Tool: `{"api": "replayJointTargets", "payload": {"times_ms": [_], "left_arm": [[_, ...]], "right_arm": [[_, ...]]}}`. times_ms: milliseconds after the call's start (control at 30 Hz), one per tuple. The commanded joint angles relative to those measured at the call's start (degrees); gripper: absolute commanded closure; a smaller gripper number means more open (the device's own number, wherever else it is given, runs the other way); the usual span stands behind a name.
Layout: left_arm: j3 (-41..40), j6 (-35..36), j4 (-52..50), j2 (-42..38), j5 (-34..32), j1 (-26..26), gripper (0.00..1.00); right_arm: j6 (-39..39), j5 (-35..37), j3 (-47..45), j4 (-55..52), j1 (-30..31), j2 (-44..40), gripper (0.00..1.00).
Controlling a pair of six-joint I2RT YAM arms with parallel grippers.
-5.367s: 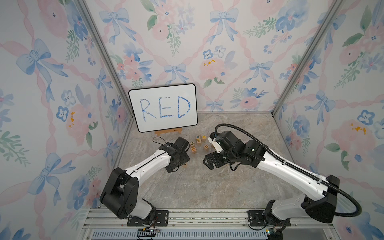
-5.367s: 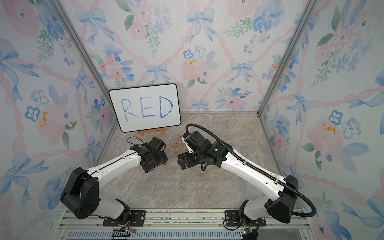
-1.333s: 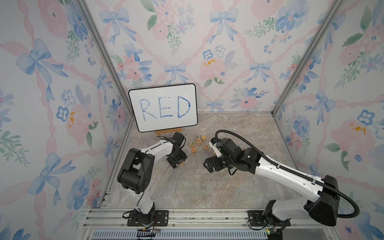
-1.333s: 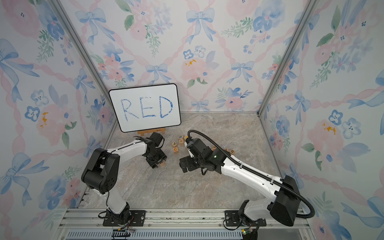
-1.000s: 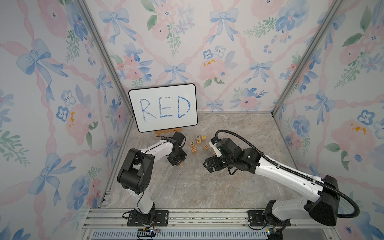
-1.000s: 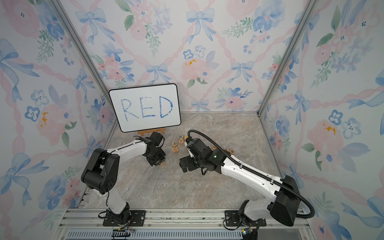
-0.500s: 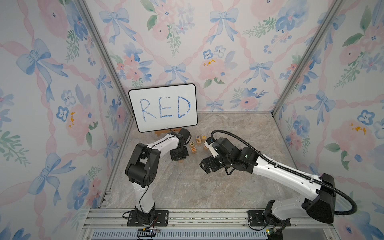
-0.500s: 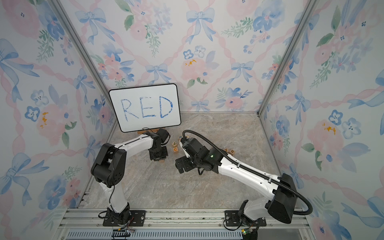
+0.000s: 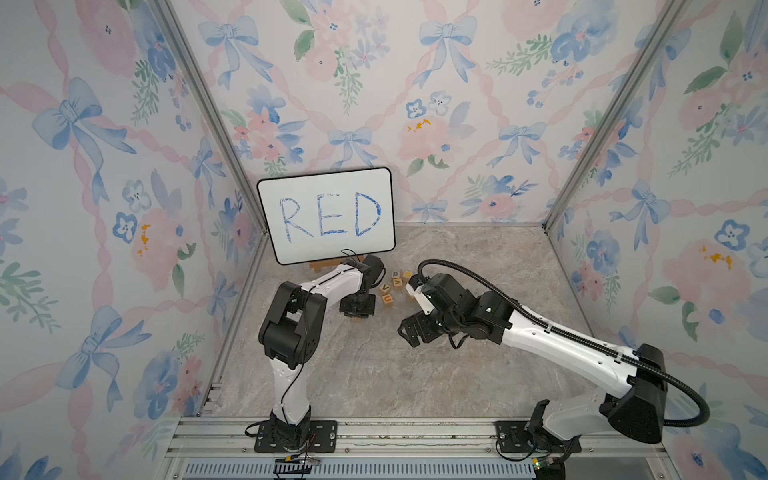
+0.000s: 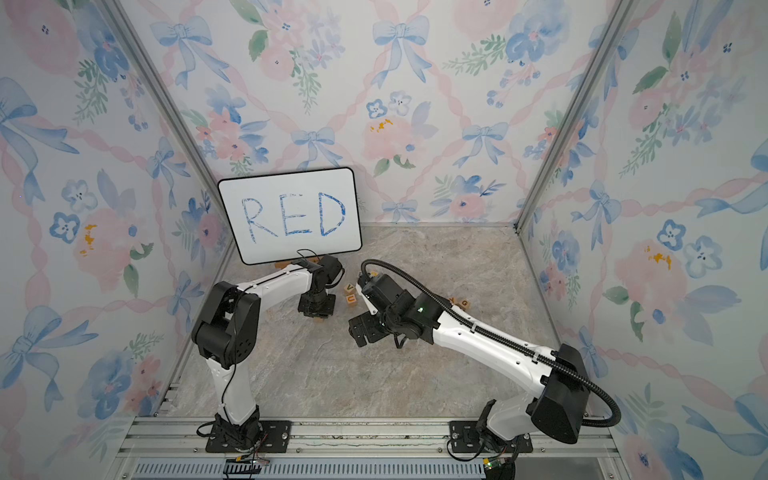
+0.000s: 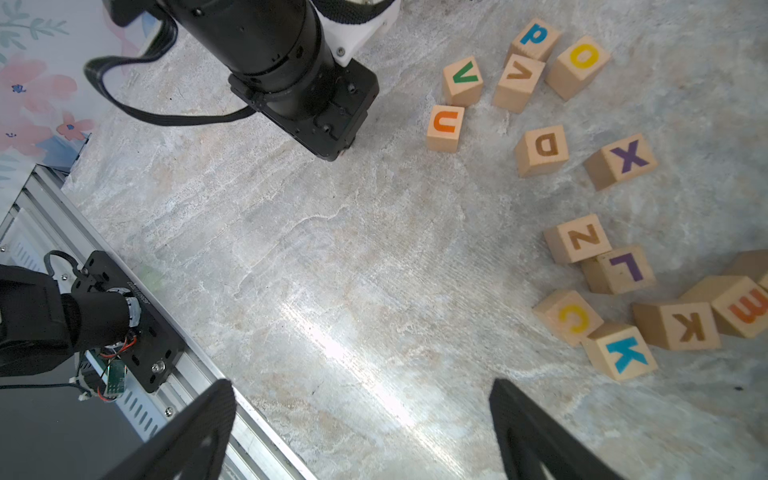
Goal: Assemble the uppercase word "red" with letter blocks
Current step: Place the letter block at the center of the board.
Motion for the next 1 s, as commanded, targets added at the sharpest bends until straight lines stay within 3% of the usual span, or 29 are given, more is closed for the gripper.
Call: {"api": "replayJointTargets", "payload": {"times_ms": [0,367,533,600,733,967], "left_arm": [[-1.2,2.77,-1.7,1.22,1.46,-0.07,0.75],[-2.72,1.98,-0.9,0.61,1.17,0.63,0.6],[-2.99,1.99,-0.74,0.05,0.02,0.88,0.47],[-2.86,1.91,-0.74,-0.15,-0.62,0.89,0.36],[-2.16,0.81,-0.48,-1.56,-0.93,0.88,0.02],[0.95,-1.56,-0.04,-4.04,0.13,0.68,0.02]], "right_arm": [[-1.15,-0.48,1.54,-1.67,0.47,0.84,0.03],[-0.33,-0.14,0.42,-1.08,0.48,0.47,0.03],[-0.07,0.18,-0.17,-1.03,0.38,-0.05,0.03],[-0.08,0.3,-0.33,-1.03,0.39,-0.18,0.03],[-0.02,0.32,-0.42,-0.98,0.18,-0.17,0.03],[0.05,0.02,-0.29,-1.39,-0.8,0.05,0.03]]}}
